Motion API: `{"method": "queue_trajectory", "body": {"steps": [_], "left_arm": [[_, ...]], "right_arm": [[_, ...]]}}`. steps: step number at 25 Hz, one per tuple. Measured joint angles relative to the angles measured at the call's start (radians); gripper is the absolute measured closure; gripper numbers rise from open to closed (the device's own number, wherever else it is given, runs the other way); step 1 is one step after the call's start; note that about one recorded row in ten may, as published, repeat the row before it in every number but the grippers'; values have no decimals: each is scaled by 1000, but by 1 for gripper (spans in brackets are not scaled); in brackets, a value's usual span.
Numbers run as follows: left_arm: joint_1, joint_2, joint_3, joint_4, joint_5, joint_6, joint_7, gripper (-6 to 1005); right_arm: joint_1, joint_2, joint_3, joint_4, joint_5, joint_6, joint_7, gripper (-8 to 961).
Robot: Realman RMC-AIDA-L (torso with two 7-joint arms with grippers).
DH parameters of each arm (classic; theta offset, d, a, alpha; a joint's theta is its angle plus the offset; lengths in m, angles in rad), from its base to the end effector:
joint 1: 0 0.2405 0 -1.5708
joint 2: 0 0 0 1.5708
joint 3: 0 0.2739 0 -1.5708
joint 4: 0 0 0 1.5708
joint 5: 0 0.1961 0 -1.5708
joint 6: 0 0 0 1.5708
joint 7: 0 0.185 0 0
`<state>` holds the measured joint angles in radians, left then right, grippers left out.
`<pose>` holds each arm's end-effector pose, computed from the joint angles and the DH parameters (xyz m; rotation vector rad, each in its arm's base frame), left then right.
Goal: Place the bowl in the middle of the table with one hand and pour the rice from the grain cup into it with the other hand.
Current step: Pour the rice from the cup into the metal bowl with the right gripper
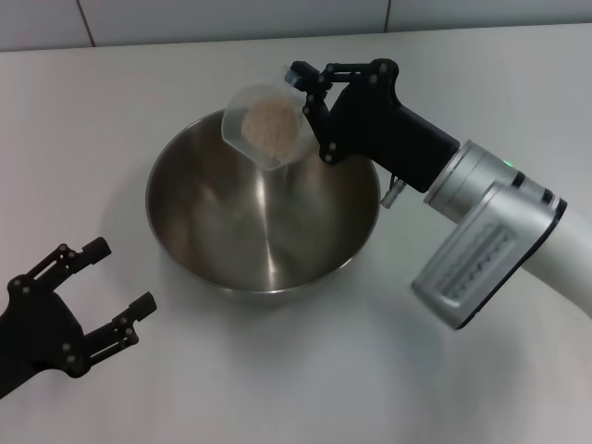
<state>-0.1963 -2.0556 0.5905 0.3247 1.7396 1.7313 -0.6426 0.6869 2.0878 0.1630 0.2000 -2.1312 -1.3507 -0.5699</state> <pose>-0.3147 0.2287 -0.0363 -2.3541 -0.3397 -0.9400 0.1732 0.3668 -0.0994 -1.9255 -0.6870 0.5874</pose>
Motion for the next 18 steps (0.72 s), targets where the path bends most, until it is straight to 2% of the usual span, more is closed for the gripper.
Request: {"method": "queue_trajectory", "body": {"steps": [1, 4, 6, 10, 11, 18], "left_arm": [[-2, 0, 0, 0, 0, -1, 0, 158], [-4, 0, 0, 0, 0, -1, 0, 158], [-4, 0, 0, 0, 0, -1, 0, 158], [-6, 0, 0, 0, 0, -4, 0, 158], [-6, 0, 0, 1, 0, -5, 0, 158], [-6, -1, 0, 1, 0, -13, 0, 158]], "right_arm": [[3, 1, -2, 1, -7, 4, -106, 940], [5, 2, -3, 7, -13, 7, -197, 939], [8, 3, -18, 21, -24, 17, -349, 939], [10, 3, -25, 27, -45, 35, -483, 940], [10, 3, -28, 35, -56, 50, -577, 940], [8, 3, -30, 44, -90, 63, -797, 940]]}}
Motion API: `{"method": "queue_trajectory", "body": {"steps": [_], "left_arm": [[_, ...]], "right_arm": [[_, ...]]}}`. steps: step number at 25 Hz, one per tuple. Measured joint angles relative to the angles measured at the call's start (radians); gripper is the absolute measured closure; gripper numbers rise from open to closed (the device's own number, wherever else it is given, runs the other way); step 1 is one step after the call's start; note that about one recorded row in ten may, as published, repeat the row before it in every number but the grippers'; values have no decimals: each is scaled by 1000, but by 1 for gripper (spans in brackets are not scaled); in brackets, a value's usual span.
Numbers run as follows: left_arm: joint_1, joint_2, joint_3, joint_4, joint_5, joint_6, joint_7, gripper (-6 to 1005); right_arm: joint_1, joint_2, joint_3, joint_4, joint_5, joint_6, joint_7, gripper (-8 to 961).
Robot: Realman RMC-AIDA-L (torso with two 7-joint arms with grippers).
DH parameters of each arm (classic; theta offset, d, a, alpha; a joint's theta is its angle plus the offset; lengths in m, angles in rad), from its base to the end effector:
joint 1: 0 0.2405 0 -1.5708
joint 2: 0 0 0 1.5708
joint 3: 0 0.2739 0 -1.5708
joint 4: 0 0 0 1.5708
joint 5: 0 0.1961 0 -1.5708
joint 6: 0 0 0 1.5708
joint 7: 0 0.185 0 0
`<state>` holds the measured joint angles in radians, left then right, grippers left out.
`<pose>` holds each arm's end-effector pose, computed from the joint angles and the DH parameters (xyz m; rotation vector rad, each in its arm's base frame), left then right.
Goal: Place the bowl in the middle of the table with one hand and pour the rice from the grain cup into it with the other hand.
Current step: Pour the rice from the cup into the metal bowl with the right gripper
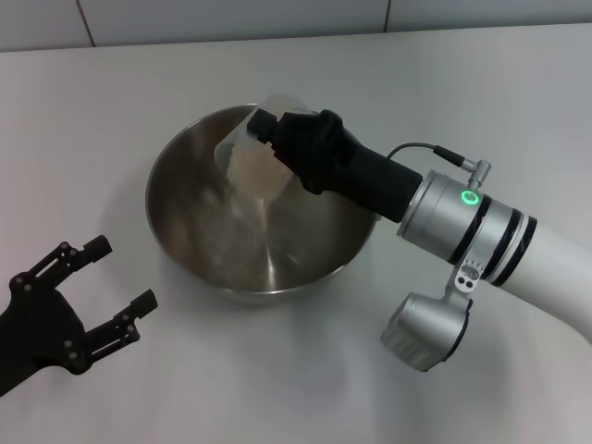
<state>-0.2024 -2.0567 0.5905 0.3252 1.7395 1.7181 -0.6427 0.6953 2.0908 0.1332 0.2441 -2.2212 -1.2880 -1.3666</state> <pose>-0.3150 0.2317 -0.0373 -2.3547 -0.3401 -0.9287 0.1667 0.3500 -0.1271 -1.5451 -1.4524 0.1362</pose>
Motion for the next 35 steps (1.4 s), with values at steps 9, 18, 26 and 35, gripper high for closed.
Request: {"method": "queue_trajectory", "body": {"steps": [9, 18, 26, 35], "left_arm": [[0, 0, 0, 0, 0, -2, 0, 158], [-1, 0, 0, 0, 0, -4, -2, 158], [-1, 0, 0, 0, 0, -4, -3, 158], [1, 0, 0, 0, 0, 1, -3, 158]], "right_arm": [[-1, 0, 5, -4, -40, -10, -250, 939], [14, 0, 4, -26, -77, -11, -438, 939], [8, -1, 0, -29, -77, -11, -473, 940], [-24, -1, 49, 24, -70, -28, -169, 940]]}}
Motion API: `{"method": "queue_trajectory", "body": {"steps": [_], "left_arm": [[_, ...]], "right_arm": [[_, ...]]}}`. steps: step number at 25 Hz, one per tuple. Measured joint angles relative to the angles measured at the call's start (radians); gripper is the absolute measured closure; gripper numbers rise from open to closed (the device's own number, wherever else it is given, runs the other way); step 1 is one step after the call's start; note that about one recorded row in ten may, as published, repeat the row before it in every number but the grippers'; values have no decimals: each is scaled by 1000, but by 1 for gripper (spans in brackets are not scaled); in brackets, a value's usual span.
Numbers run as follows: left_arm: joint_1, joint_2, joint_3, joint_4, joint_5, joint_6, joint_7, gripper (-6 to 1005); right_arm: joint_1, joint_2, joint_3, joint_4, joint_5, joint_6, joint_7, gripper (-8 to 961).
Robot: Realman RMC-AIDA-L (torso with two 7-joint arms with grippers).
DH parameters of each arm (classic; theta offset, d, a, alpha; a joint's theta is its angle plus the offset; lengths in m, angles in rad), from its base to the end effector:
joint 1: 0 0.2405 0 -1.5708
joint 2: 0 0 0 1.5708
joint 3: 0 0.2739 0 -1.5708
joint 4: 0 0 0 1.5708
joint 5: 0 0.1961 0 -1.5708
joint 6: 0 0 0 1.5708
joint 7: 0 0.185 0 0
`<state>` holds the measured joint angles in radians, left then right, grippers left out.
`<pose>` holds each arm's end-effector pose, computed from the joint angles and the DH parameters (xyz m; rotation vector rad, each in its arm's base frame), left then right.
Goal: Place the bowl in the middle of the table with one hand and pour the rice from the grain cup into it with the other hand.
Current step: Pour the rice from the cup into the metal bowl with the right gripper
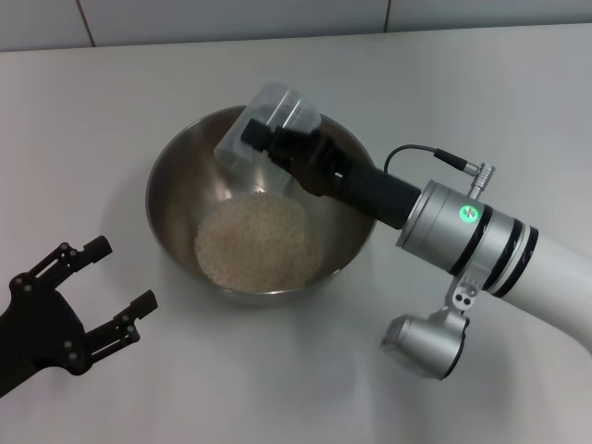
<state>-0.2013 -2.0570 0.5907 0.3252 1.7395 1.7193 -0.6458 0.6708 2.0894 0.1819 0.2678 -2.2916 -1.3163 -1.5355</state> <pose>-0.3150 0.2313 -0.0374 -2.3546 -0.3446 -0.9314 0.1634 0.3397 -0.1268 -1.4013 -1.5663 0.0817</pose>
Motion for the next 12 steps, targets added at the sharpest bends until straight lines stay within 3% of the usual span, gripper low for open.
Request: {"method": "queue_trajectory", "body": {"steps": [3, 4, 7, 8, 9, 12], "left_arm": [[1, 0, 1, 0, 0, 3, 0, 158], [1, 0, 1, 0, 0, 3, 0, 158], [2, 0, 2, 0, 0, 4, 0, 158], [2, 0, 2, 0, 0, 5, 0, 158], [2, 0, 2, 0, 0, 5, 0, 158], [1, 0, 5, 0, 0, 6, 0, 158]], "right_arm": [[-28, 1, 80, 38, 1, -4, 369, 939], [-28, 1, 80, 38, 1, -4, 369, 939], [-45, 1, 124, 45, 1, -6, 663, 939], [-53, 1, 138, 42, 1, -5, 852, 939], [-53, 1, 138, 42, 1, -5, 852, 939], [-59, 1, 147, 31, 1, 1, 1104, 940]]}}
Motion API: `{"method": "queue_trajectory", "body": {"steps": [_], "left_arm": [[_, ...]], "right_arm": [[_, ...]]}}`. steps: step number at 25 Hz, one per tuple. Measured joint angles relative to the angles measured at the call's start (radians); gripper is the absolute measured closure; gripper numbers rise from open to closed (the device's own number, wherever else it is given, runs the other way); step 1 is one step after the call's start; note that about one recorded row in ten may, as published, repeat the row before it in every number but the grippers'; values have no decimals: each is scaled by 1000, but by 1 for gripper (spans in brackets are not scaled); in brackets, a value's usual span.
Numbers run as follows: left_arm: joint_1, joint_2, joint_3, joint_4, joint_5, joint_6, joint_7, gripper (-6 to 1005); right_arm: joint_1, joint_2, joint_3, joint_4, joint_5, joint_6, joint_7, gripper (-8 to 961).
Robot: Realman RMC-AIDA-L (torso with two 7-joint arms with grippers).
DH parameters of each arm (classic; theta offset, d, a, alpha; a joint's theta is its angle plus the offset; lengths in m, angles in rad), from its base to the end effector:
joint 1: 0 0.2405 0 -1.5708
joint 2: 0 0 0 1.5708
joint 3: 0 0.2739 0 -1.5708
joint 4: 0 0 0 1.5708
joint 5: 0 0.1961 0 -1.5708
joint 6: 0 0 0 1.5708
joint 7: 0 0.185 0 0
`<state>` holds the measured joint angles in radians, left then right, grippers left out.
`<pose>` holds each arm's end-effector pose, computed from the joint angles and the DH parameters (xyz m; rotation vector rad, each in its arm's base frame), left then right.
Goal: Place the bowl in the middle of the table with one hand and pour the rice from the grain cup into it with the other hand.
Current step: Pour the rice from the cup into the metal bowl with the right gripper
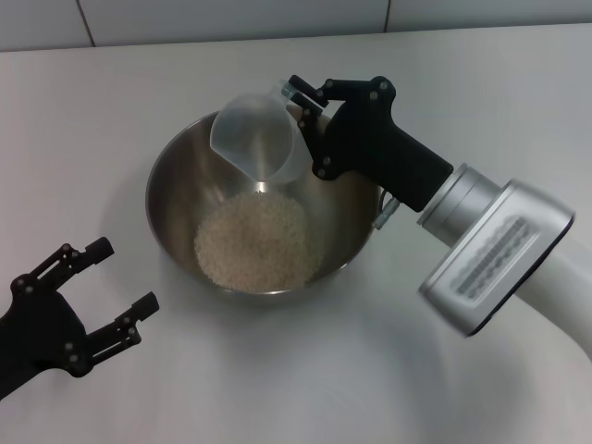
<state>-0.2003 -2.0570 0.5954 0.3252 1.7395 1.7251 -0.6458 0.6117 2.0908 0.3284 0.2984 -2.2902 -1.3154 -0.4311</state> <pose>-0.3141 0.2300 -0.0377 -2.3598 -0.3419 -0.9378 0.1743 0.3505 -0.1073 -1.9879 -0.4536 0.7212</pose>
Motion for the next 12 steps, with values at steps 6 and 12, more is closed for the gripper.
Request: {"method": "queue_trajectory", "body": {"steps": [6, 12], "left_arm": [[3, 0, 1, 0, 0, 2, 0, 158], [1, 0, 1, 0, 0, 5, 1, 158]], "right_arm": [[-5, 0, 1, -9, 0, 23, 492, 940], [-3, -1, 2, -8, 0, 54, 649, 939]]}}
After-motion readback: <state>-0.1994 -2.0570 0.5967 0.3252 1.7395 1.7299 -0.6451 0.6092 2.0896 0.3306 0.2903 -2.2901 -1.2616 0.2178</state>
